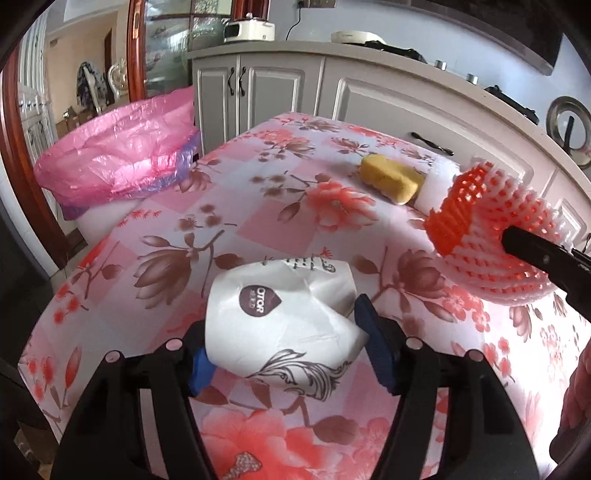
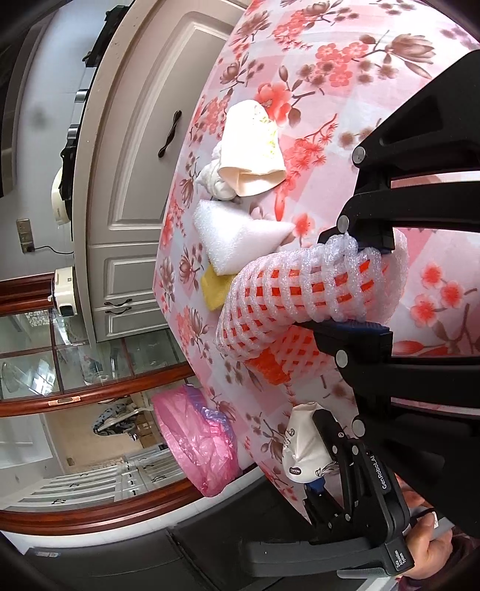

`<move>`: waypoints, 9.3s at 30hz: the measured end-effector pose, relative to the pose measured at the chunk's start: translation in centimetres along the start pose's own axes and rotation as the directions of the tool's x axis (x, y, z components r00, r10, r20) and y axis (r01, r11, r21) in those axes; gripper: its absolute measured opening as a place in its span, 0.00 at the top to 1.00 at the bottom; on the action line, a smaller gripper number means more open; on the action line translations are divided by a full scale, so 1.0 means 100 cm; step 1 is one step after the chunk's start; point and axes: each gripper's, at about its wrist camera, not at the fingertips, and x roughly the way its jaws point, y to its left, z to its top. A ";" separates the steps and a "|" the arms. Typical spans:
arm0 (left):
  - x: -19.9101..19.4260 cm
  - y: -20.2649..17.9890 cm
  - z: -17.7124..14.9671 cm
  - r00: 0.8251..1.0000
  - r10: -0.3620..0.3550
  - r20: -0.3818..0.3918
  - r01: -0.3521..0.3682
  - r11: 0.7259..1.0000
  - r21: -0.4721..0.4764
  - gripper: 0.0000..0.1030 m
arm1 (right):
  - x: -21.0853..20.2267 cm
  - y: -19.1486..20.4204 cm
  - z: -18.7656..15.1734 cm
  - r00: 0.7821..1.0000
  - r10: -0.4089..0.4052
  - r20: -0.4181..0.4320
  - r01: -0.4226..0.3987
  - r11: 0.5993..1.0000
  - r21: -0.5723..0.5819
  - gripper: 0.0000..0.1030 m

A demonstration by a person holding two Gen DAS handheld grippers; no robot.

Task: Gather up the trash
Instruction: 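Carry the paper cup and pink net with both tools toward the pink bin, then release both items into the bin and move both open tools back over the table, then grasp the white foam block with the left tool while the right tool grasps the paper wrapper, then carry the foam block and paper wrapper with both tools over the pink bin and release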

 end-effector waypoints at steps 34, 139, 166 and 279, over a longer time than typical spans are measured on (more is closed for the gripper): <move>-0.156 -0.018 -0.009 0.939 -0.030 0.344 0.023 0.999 0.025 0.37 | -0.111 0.042 0.001 0.984 0.019 0.177 -0.009 0.998 -0.061 0.74; -0.081 -0.023 0.021 0.966 0.087 0.244 -0.076 0.996 -0.057 0.05 | -0.059 -0.031 0.002 0.993 -0.036 0.114 0.020 0.990 0.137 0.28; -0.009 -0.055 0.040 0.986 0.069 0.151 -0.069 0.998 -0.005 0.05 | 0.015 -0.099 0.018 0.974 -0.225 0.000 0.216 0.936 0.279 0.22; -0.126 0.029 0.013 0.949 0.054 0.311 -0.065 0.998 0.025 0.65 | -0.032 0.089 0.024 0.987 0.155 0.048 -0.148 0.982 -0.119 0.78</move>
